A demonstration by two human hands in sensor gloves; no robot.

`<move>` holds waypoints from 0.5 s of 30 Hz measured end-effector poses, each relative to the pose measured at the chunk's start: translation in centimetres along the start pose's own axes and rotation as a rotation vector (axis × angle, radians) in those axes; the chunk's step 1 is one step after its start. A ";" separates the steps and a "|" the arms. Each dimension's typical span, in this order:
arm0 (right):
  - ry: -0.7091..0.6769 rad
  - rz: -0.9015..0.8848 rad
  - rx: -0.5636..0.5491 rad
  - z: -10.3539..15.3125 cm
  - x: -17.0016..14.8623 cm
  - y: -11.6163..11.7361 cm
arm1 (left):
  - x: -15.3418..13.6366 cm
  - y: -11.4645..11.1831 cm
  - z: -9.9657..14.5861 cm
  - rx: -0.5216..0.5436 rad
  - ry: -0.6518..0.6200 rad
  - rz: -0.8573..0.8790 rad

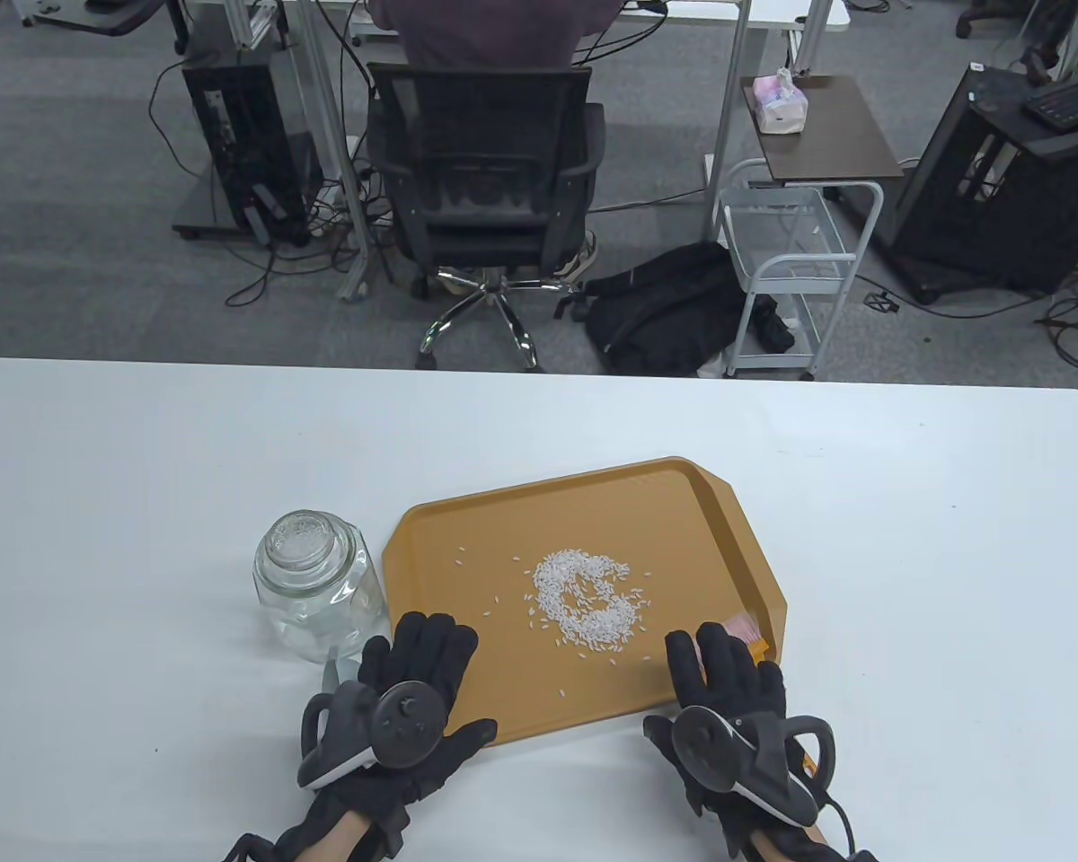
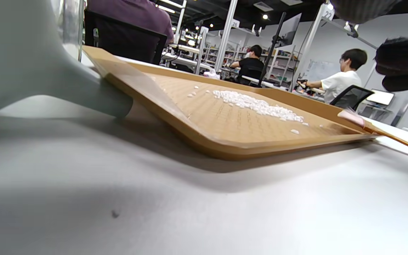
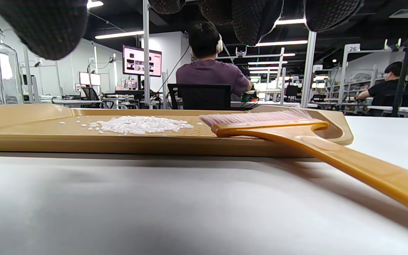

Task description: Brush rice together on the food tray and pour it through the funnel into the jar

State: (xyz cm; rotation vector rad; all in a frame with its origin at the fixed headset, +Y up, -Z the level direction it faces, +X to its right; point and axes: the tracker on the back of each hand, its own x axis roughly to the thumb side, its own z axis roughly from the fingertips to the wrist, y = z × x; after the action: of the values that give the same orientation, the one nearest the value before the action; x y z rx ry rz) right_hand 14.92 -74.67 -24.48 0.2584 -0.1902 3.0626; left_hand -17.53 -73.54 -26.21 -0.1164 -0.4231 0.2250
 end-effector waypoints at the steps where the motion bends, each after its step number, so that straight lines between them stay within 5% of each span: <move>1: 0.001 -0.002 0.006 -0.1 0.0 0.0 | 0.0 0.1 0.0 0.007 -0.001 0.003; 8: 0.010 -0.012 0.005 0.0 -0.1 0.0 | -0.4 4.0 0.5 0.167 0.054 0.050; 15: 0.014 -0.035 0.034 -0.1 -0.2 0.3 | -5.6 9.7 -0.1 0.310 0.407 -0.010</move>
State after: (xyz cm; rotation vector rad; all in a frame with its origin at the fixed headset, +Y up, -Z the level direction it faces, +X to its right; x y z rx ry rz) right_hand 15.12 -74.93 -24.68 0.2400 -0.1315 3.0338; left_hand -24.28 -65.54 -30.06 0.1437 0.0192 0.2481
